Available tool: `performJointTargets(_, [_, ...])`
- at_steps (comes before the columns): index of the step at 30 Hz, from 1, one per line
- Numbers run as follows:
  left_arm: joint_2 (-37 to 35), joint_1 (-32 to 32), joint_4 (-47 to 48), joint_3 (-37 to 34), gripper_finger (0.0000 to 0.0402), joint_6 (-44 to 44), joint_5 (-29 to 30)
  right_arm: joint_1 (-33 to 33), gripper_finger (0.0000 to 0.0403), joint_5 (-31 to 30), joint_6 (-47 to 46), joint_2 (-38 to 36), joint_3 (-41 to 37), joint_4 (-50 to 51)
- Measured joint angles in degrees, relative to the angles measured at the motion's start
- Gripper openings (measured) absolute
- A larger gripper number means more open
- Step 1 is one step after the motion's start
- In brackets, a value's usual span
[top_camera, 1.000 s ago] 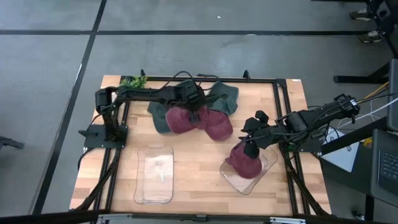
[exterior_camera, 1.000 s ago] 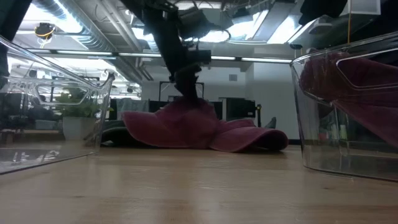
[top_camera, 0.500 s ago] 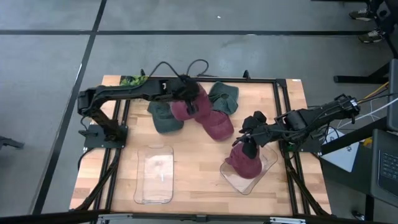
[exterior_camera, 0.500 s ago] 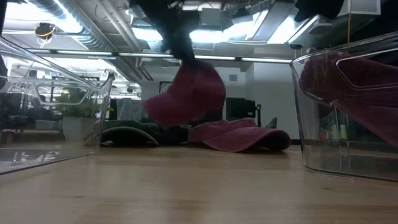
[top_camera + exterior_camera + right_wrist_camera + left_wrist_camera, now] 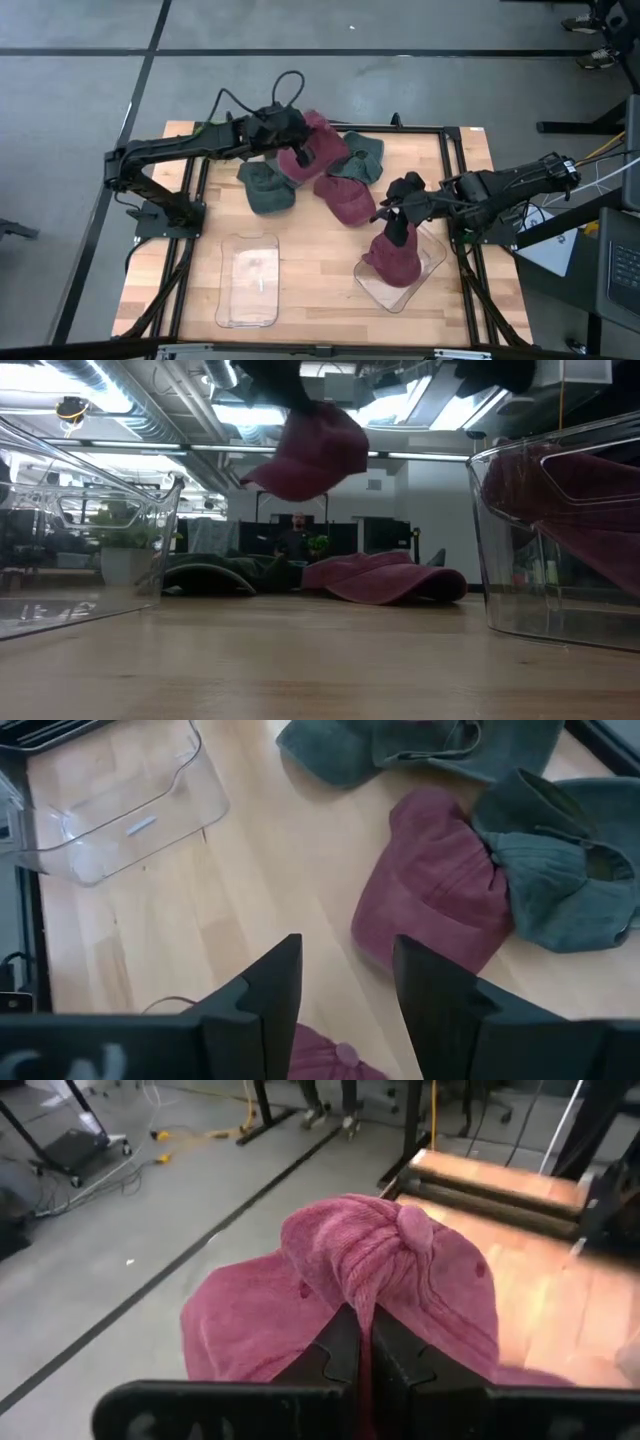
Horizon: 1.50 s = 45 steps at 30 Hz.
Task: Pick & Place hat
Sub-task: Put the left red cap into the right transparent bin
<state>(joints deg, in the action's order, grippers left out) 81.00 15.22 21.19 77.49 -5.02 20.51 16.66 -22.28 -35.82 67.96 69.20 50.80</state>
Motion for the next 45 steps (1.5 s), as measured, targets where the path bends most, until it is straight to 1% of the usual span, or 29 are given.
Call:
performJointTargets(4, [-1.46, -1.26, -4.36, 0.0, 0.0004, -0.34, -0.07, -0.9, 0.0157, 0.0, 1.73, -0.01, -0.01, -0.03])
performJointTargets(7, [-2.45, -2.44, -7.62, 0.0, 0.0004, -0.12, -1.57, -1.62, 0.0157, 0.02, 2.46, -0.07, 0.01, -0.01])
performJointTargets(12, [-4.08, -4.35, -10.28, 0.0, 0.0004, 5.83, -7.48, -2.94, 0.0157, 0.04, 4.72, -0.57, 0.01, 0.01])
performJointTargets(15, [-4.94, -5.82, -10.92, 0.0, 0.0004, 6.68, -10.32, -3.56, 0.0157, 0.13, 4.82, -1.04, 0.01, 0.09])
performJointTargets(20, [-5.67, -8.61, -10.82, 0.0, 0.0004, 8.22, -13.22, -4.15, 0.0157, 2.73, 4.82, -2.51, 0.01, 0.14])
performJointTargets(24, [-5.63, -10.86, -10.41, 0.01, 0.0004, 9.25, -16.29, -4.15, 0.0157, 3.08, 4.2, -4.04, 0.01, 0.18])
performJointTargets(27, [-5.63, -12.19, -8.84, 0.02, 0.0004, 8.75, -16.88, -4.15, 0.0157, 3.1, 3.15, -5.06, 0.01, 0.1])
performJointTargets(29, [-5.63, -13.3, -8.42, 0.0, 0.0004, 7.72, -17.07, -4.15, 0.0157, 4.21, 2.56, -5.65, 0.01, -0.47])
performJointTargets(31, [-5.63, -14.76, -8.57, 0.0, 0.0004, 6.58, -17.05, -4.15, 0.0157, 5.58, 1.54, -6.07, 0.01, -1.46])
performJointTargets(33, [-5.62, -16.67, -8.52, 0.0, 0.0004, 4.91, -15.7, -4.13, 0.0157, 6.69, 0.82, -6.29, 0.01, -3.38])
performJointTargets(36, [-5.15, -19.75, -8.62, 0.02, 0.0004, 2.93, -10.41, -4.13, 0.0157, 9.03, 0.05, -6.29, 0.01, -7.66])
performJointTargets(39, [-4.59, -22.64, -8.3, 0.02, 0.0004, 2.78, -5.54, -4.13, 0.0157, 13.06, 0.3, -6.29, 0.01, -11.09])
performJointTargets(42, [-4.11, -25.1, -7.5, 0.02, 0.0004, 2.23, -2.82, -4.08, 0.0157, 16.07, 0.27, -6.29, 0.01, -12.02])
performJointTargets(45, [-3.5, -27.17, -7.52, 0.02, 0.0004, 0.82, -0.09, -4.04, 0.0157, 16.94, 0.17, -6.29, 0.01, -12.02])
